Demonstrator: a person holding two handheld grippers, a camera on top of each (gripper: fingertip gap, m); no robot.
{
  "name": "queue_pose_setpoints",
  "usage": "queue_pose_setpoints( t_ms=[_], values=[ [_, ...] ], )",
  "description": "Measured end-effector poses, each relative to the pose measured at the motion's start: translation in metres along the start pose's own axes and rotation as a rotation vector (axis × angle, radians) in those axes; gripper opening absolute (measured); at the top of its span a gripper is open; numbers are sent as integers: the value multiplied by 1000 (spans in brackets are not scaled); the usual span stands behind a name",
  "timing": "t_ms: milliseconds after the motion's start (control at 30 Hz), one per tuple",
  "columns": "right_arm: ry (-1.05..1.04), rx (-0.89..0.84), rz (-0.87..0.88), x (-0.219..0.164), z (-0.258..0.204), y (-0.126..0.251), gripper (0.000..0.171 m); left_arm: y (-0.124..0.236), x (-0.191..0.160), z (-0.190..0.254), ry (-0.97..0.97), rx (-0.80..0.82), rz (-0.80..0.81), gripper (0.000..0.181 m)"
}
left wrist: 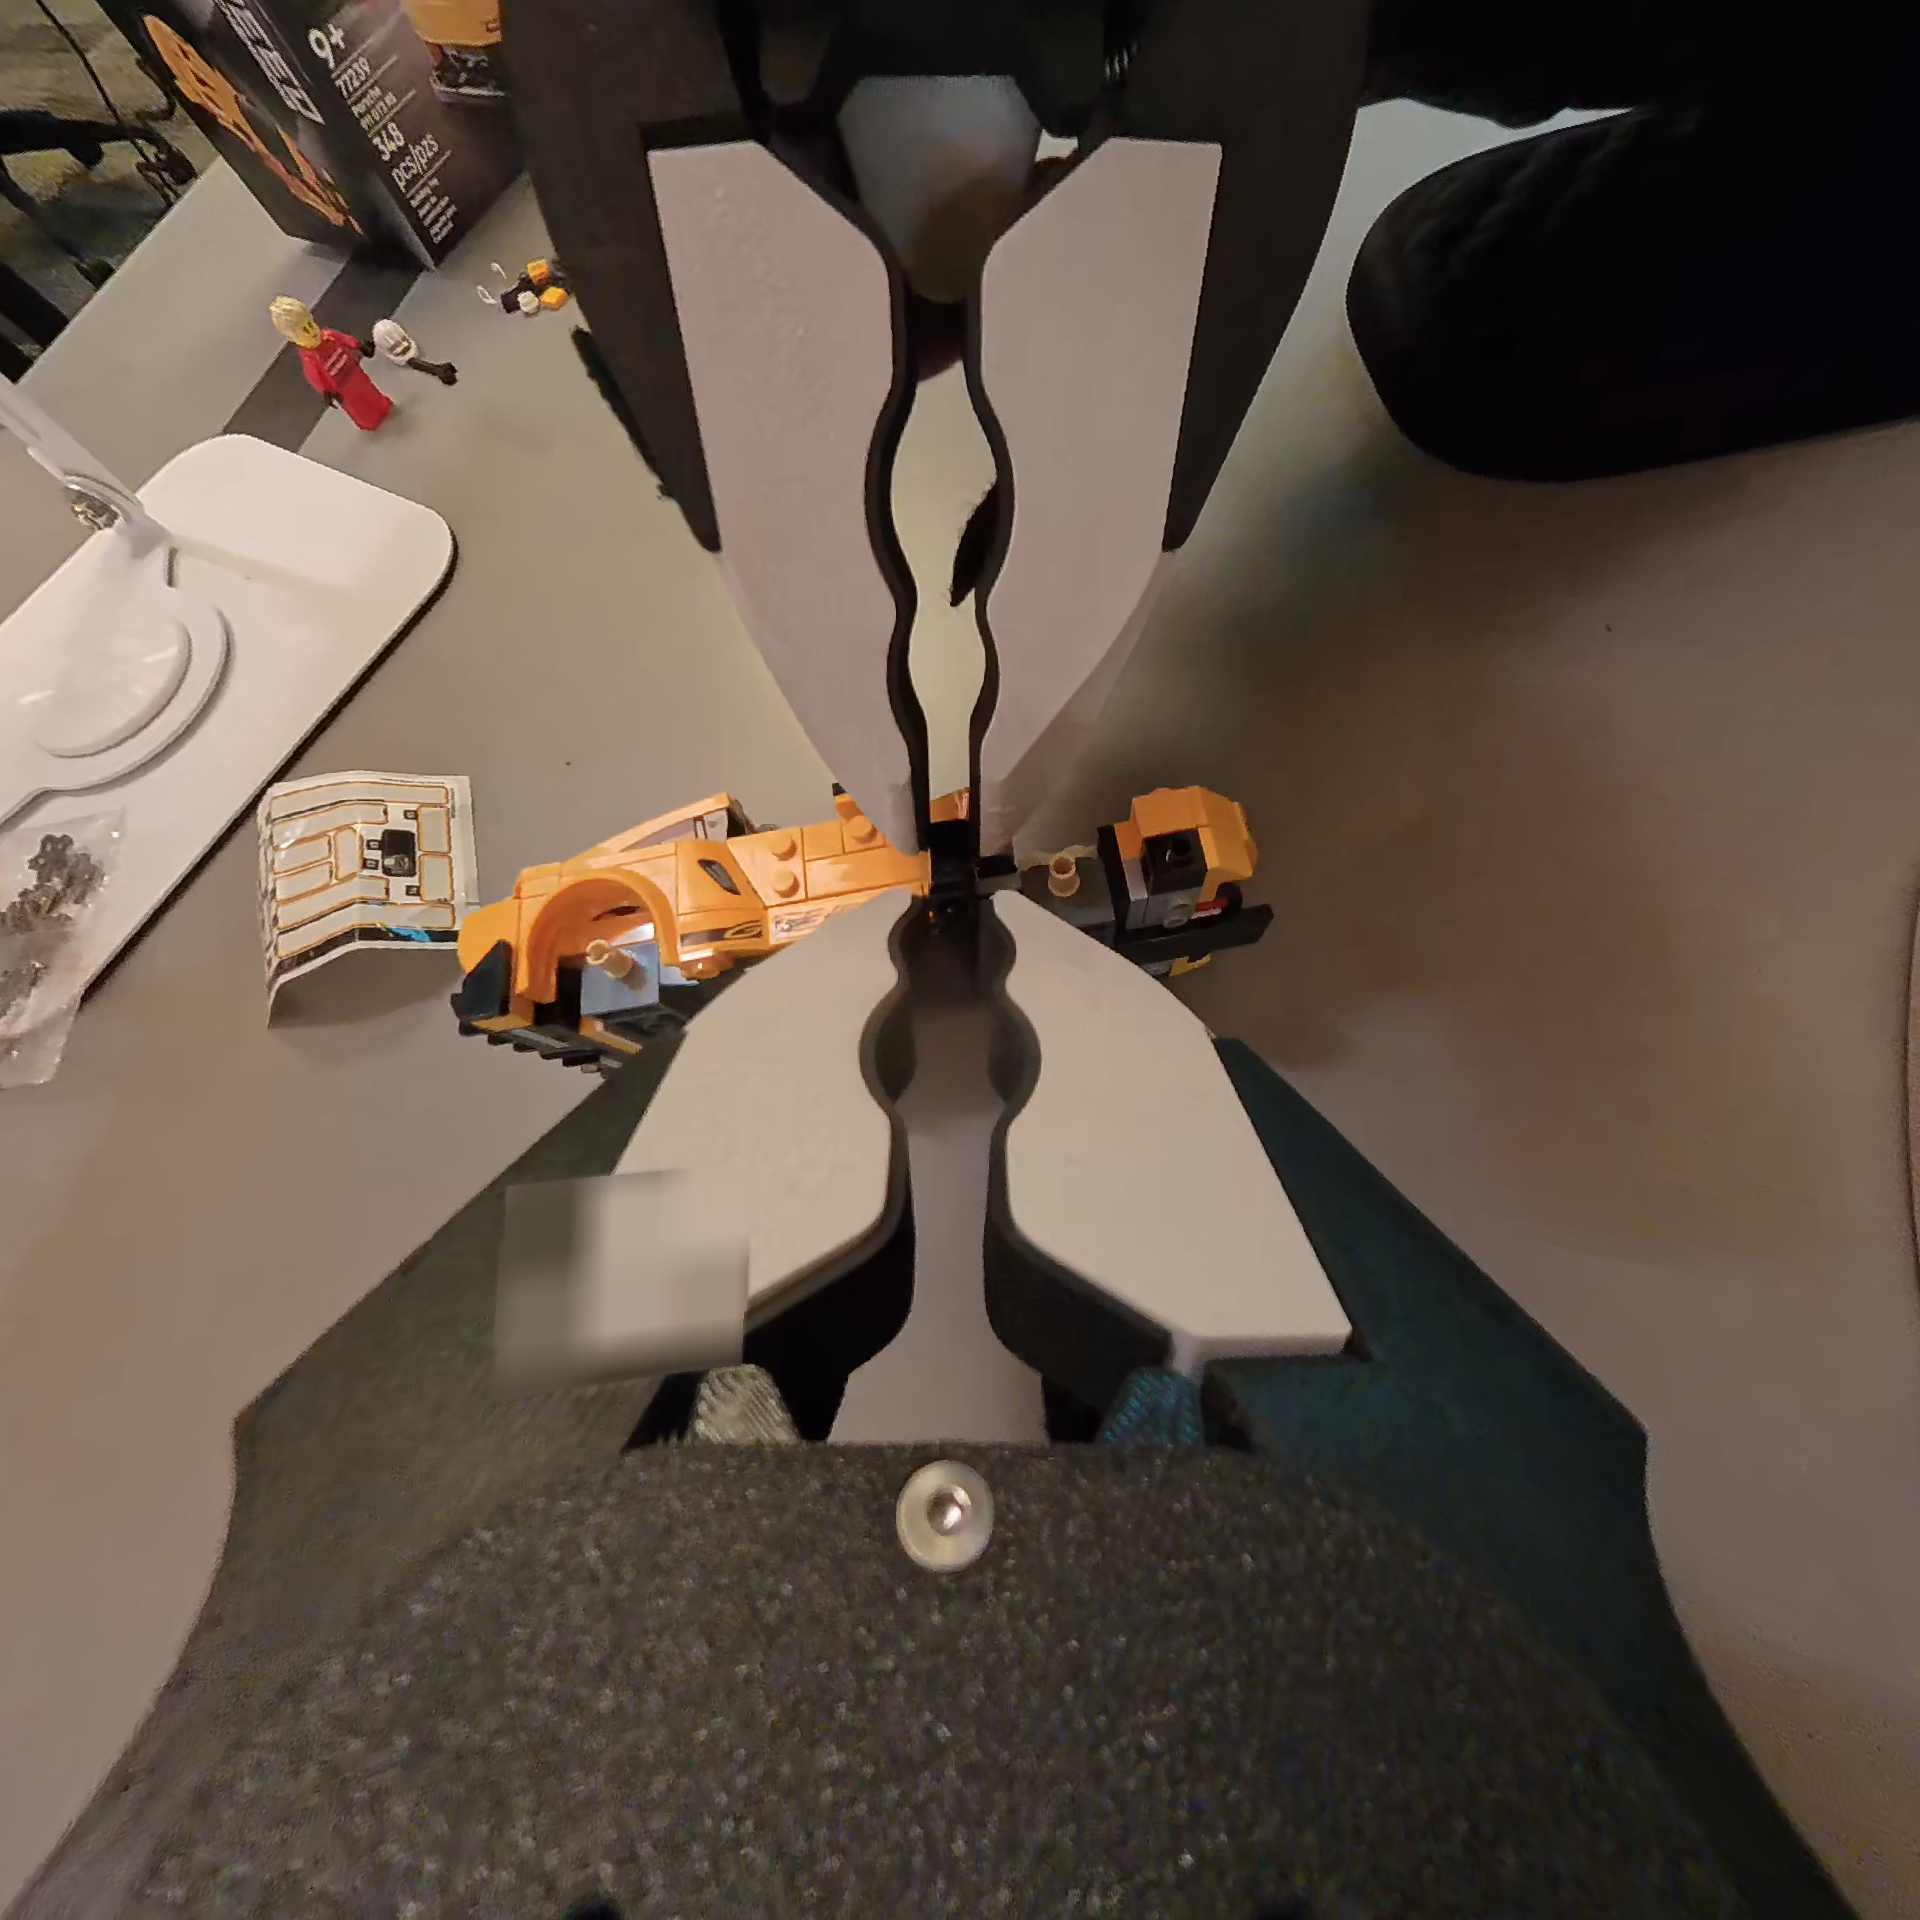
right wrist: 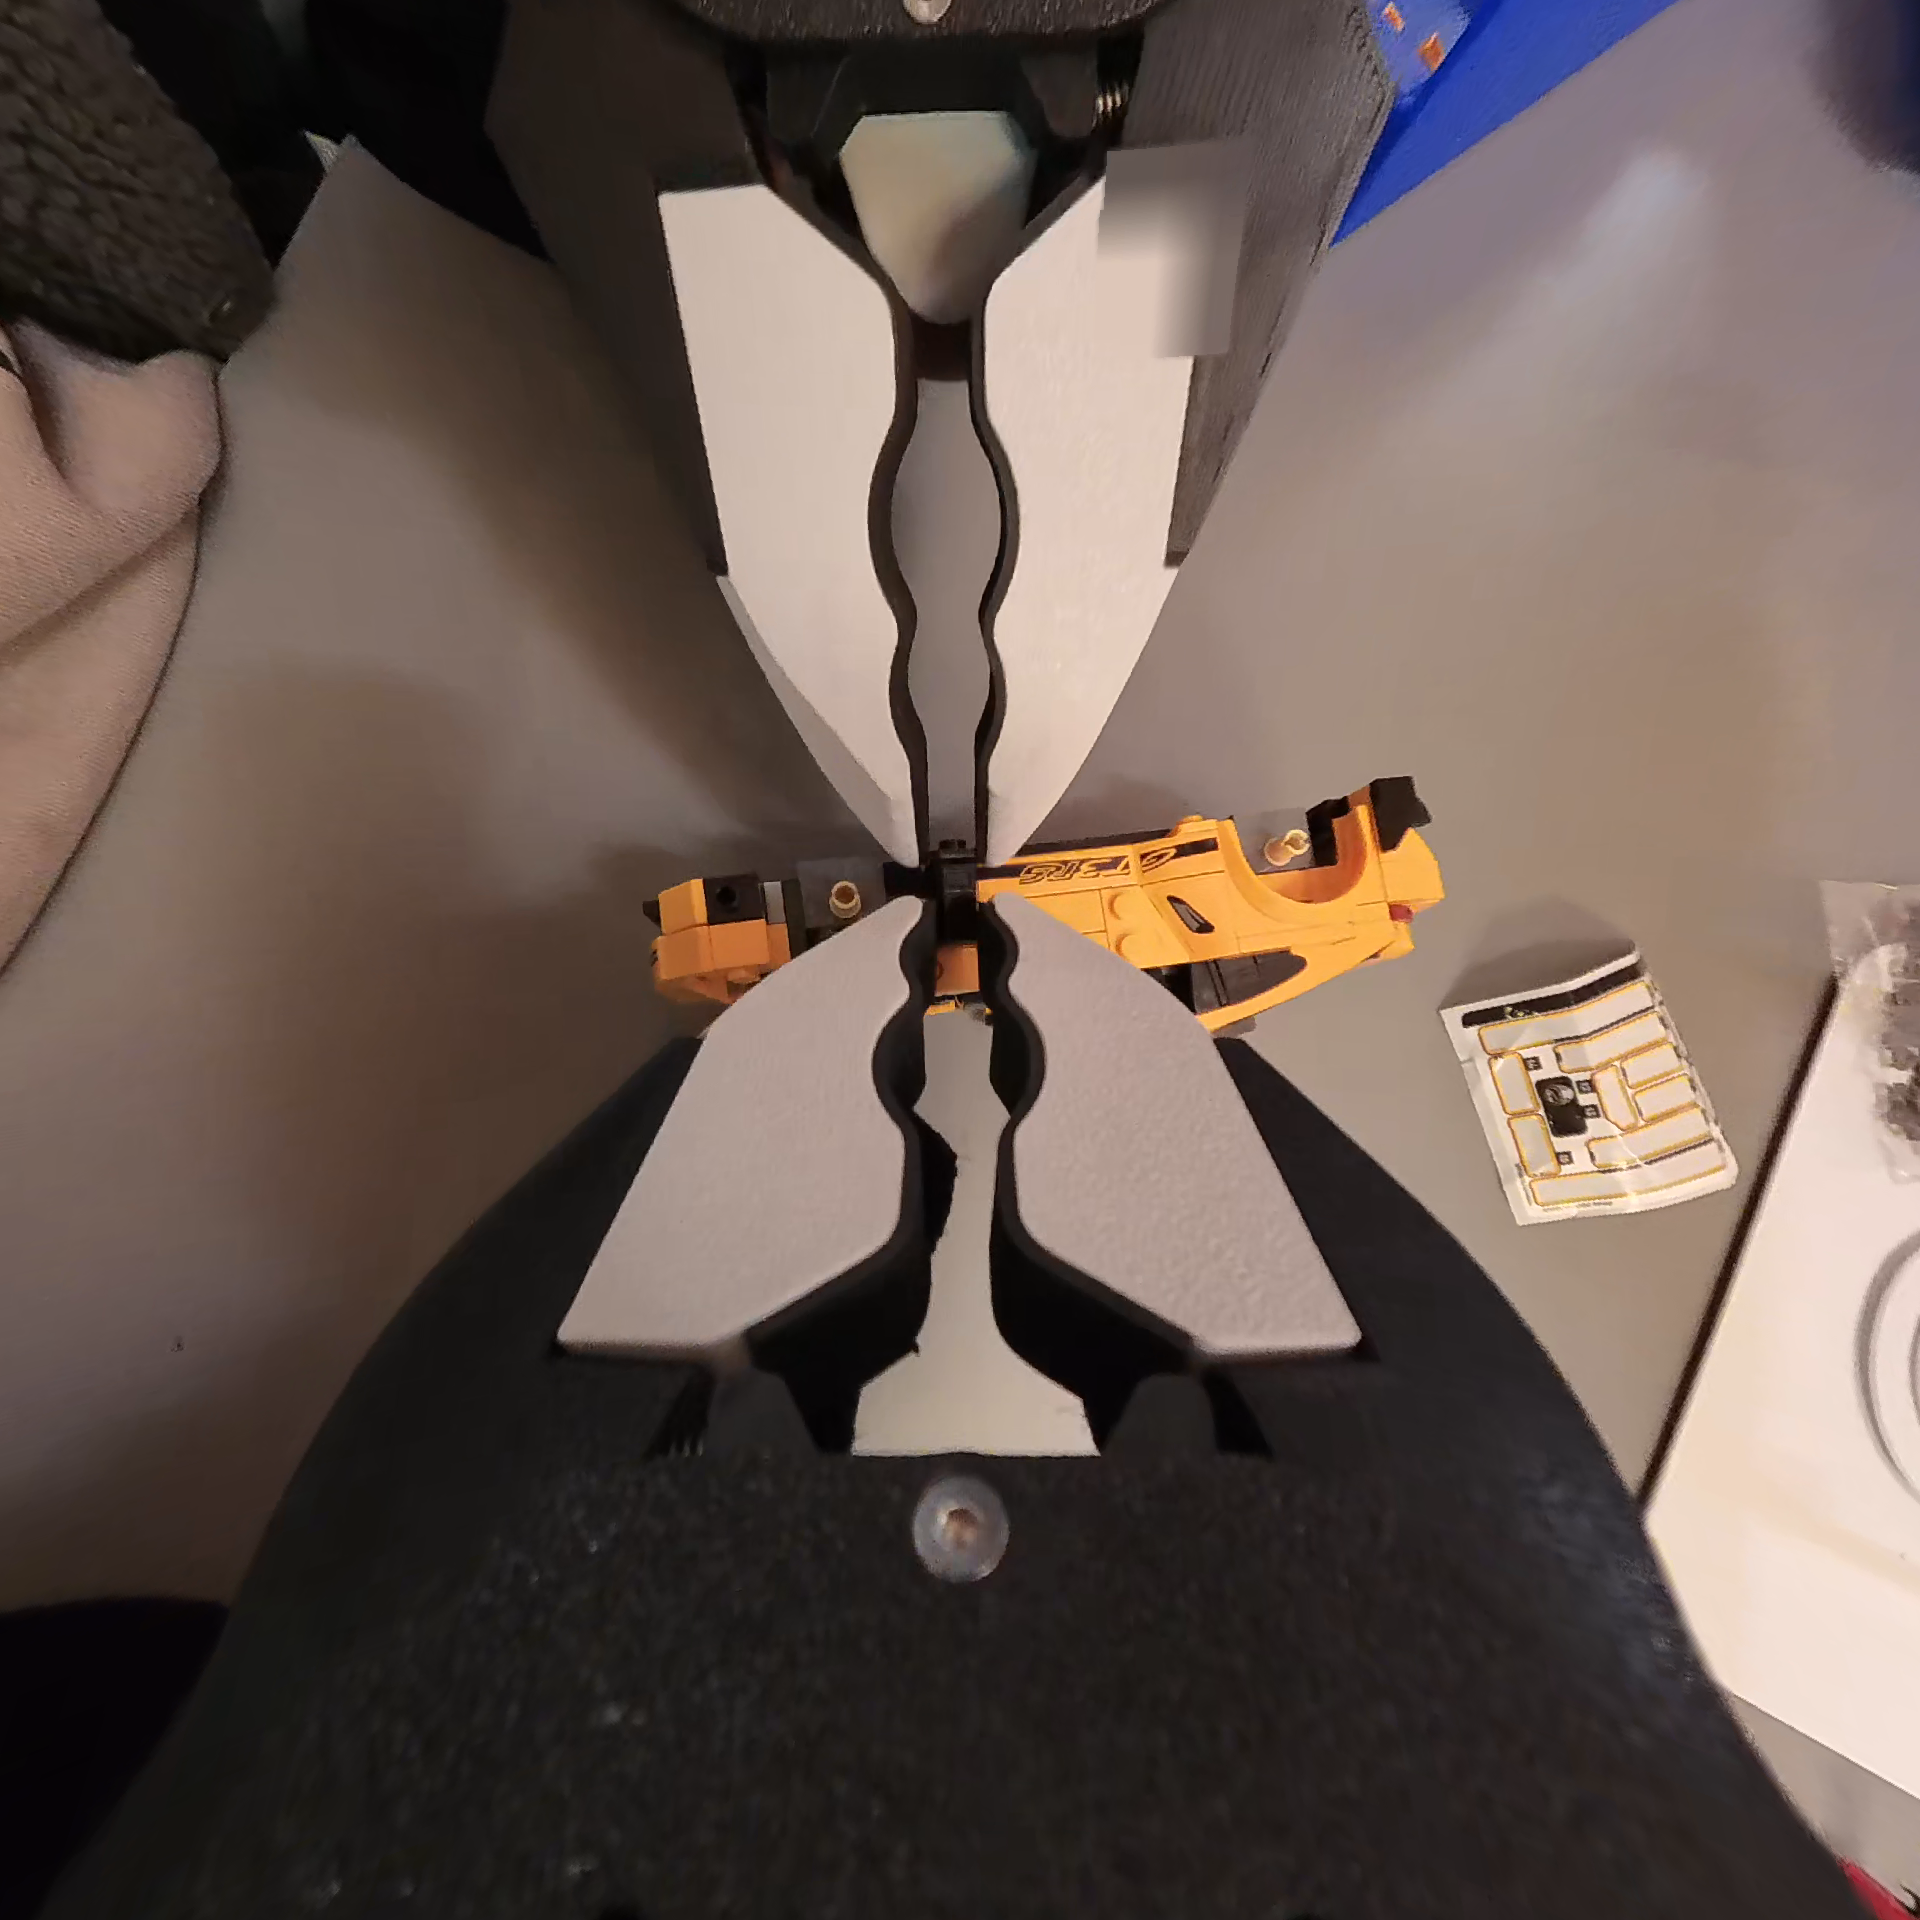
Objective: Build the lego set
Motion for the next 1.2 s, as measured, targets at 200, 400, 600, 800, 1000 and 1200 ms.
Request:
queue_pose_setpoints(
  t_ms=[200,400,600,800,1000,1200],
  values=[
    [13,8,-17,2,1,0,7,0,0,0,41,-8,1,8],
    [18,6,-15,3,0,0,7,-1,-1,-2,92,-22,3,7],
    [22,0,-10,2,0,-1,8,-1,-1,-2,113,-27,5,7],
    [25,2,10,4,0,0,11,-2,-1,-2,125,-34,6,7],
    [31,3,13,5,-1,-2,7,-2,-2,-3,130,-37,8,7],
    [34,8,7,5,0,-3,7,-2,-2,-3,133,-39,9,7]
  ],
)
Point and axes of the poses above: each gripper's, where its closed fingertips meet, y back along the fingers, x out of its top, z = x × y across the jaws, the point moved 8 cm from there along y, back along the fingers, and after that the axes turned 10 degrees about -x, right-handed, at the moved point
